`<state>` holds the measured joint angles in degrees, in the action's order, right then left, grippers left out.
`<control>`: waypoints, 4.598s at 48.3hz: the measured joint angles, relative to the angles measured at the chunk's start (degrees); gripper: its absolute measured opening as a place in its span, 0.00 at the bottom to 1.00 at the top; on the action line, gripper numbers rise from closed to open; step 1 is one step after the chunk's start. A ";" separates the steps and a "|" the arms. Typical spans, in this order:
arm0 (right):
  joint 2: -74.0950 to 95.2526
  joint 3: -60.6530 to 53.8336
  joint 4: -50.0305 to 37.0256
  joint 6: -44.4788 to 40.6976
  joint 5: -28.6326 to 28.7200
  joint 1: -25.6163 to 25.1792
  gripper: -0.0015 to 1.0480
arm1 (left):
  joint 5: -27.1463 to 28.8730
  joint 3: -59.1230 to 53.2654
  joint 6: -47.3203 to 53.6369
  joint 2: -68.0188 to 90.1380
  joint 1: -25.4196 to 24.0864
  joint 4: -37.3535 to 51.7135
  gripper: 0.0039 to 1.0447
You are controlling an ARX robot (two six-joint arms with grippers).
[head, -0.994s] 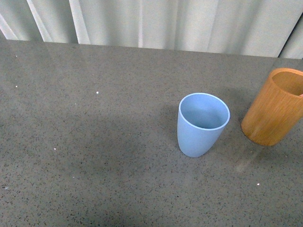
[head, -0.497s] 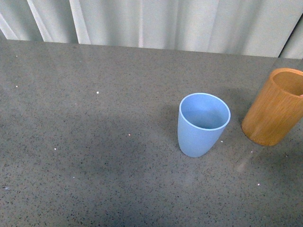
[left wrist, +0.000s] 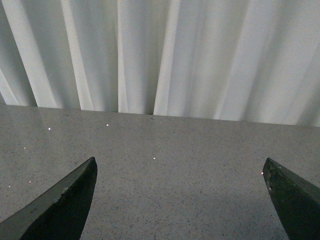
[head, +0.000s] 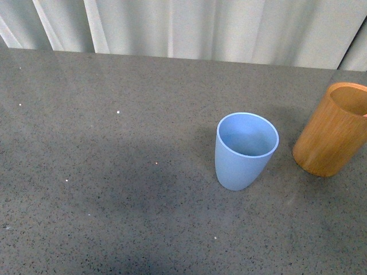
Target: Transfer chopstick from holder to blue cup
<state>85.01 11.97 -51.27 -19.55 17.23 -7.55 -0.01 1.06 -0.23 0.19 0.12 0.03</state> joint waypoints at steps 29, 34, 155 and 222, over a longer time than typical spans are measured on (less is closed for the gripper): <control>10.05 7.37 -6.01 2.12 -8.26 14.40 0.90 | 0.02 0.00 0.00 0.00 0.00 0.00 0.94; 9.81 7.04 -6.01 2.40 -9.01 14.69 0.90 | 0.00 0.00 0.00 0.00 0.00 0.00 0.94; -17.18 37.62 59.84 44.92 -35.65 39.69 0.02 | 0.00 0.00 0.00 0.00 0.00 0.00 0.94; -7.26 28.76 46.18 46.21 -29.57 34.42 0.82 | 0.00 0.00 0.00 0.00 0.00 0.00 0.94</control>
<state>77.76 40.73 -5.08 26.65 -12.34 26.87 -0.01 1.06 -0.23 0.19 0.12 0.03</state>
